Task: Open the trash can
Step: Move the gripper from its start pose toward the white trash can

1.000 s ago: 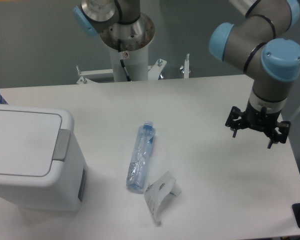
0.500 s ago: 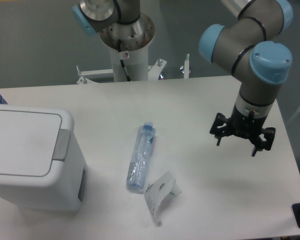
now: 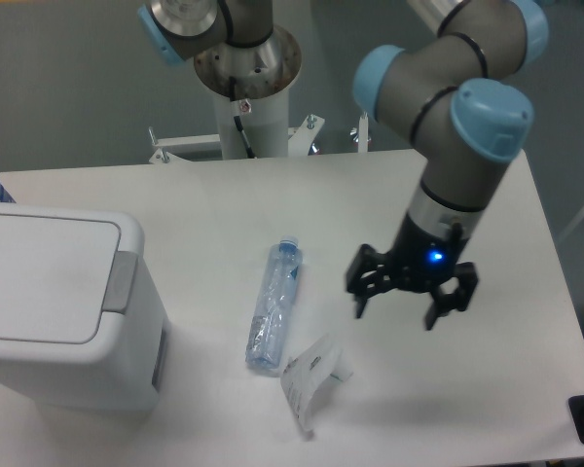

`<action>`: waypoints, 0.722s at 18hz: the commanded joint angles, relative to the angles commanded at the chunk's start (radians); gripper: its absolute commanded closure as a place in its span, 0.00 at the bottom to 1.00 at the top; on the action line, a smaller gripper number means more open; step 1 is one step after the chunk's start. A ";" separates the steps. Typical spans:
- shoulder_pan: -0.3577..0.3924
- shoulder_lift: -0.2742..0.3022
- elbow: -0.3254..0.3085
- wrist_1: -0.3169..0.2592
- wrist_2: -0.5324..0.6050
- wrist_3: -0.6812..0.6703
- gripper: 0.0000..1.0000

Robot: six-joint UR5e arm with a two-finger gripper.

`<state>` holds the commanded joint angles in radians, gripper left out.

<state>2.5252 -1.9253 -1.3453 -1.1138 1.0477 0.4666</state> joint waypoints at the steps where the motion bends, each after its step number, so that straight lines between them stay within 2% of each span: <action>1: -0.018 0.012 -0.003 0.015 -0.002 -0.020 0.00; 7: -0.146 0.055 -0.012 0.049 -0.002 -0.046 0.00; 9: -0.187 0.072 -0.021 0.048 0.006 -0.106 0.00; 11: -0.193 0.094 -0.041 0.051 0.005 -0.181 0.00; 13: -0.195 0.098 -0.046 0.051 0.008 -0.198 0.00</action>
<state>2.3301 -1.8270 -1.3913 -1.0630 1.0554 0.2685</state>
